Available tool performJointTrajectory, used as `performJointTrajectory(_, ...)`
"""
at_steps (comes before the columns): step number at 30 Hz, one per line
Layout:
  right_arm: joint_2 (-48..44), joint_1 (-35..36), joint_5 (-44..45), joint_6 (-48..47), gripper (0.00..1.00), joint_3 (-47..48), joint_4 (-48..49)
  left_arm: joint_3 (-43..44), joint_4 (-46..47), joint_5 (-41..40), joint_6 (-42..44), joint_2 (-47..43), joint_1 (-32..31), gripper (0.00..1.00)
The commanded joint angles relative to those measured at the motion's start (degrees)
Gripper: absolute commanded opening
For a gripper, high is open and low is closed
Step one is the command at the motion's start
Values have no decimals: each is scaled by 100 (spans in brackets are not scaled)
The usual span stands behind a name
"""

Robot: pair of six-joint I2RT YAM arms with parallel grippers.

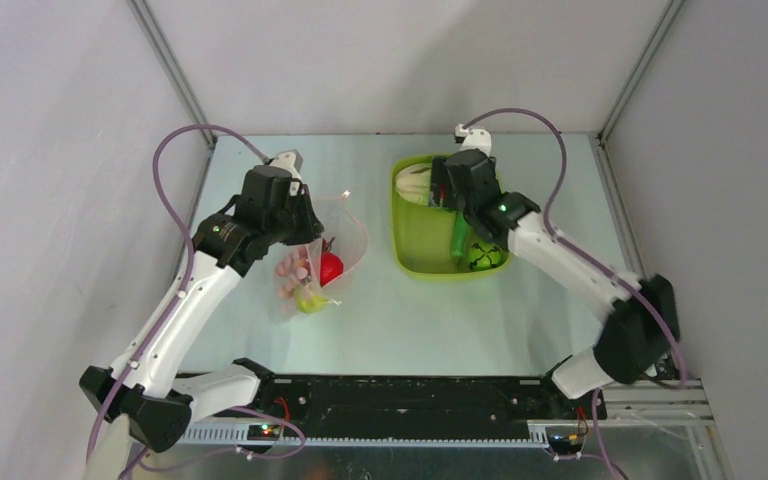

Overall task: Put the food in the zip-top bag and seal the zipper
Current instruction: Pick up the fake fruit from the bin, then place the fake fruit in the zipper food storage bag.

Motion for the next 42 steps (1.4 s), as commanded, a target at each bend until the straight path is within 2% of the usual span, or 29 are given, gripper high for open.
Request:
performJointTrajectory(1, -1123, 706, -1388, -445, 49, -245, 754, -56, 177, 111, 72, -161, 25, 4)
performJointTrajectory(5, -1355, 1288, -3147, -491, 47, -368, 1604, -73, 191, 100, 55, -181, 25, 4)
performJointTrajectory(7, -1253, 1460, -3734, -388, 48, -364, 2005, -82, 199, 106, 57, -194, 21, 4)
performJointTrajectory(10, -955, 1635, -4201, -228, 48, -285, 2375, -92, 219, 96, 49, -208, 25, 4)
performJointTrajectory(14, -512, 1803, -4307, -198, 50, -60, 2389, -115, 243, 174, 42, -155, 25, 3)
performJointTrajectory(17, -320, 1956, -4192, -265, 52, 98, 2263, -114, 243, 235, 44, -141, 24, 3)
performJointTrajectory(22, -148, 2153, -3416, -409, 58, 409, 1816, -116, 247, 239, 25, -161, 26, 3)
performJointTrajectory(25, -52, 2423, -2858, -773, 70, 570, 1509, -107, 233, 212, 30, -178, 20, 3)
performJointTrajectory(33, 136, 2856, -1582, -1288, 83, 1078, 727, -90, 211, 189, 41, -210, 20, 3)
performJointTrajectory(37, 125, 2925, -1397, -1298, 87, 1194, 512, -91, 227, 191, 33, -233, 24, 3)
performJointTrajectory(42, 107, 2958, -1354, -1314, 98, 1257, 342, -88, 220, 183, 35, -230, 22, 3)
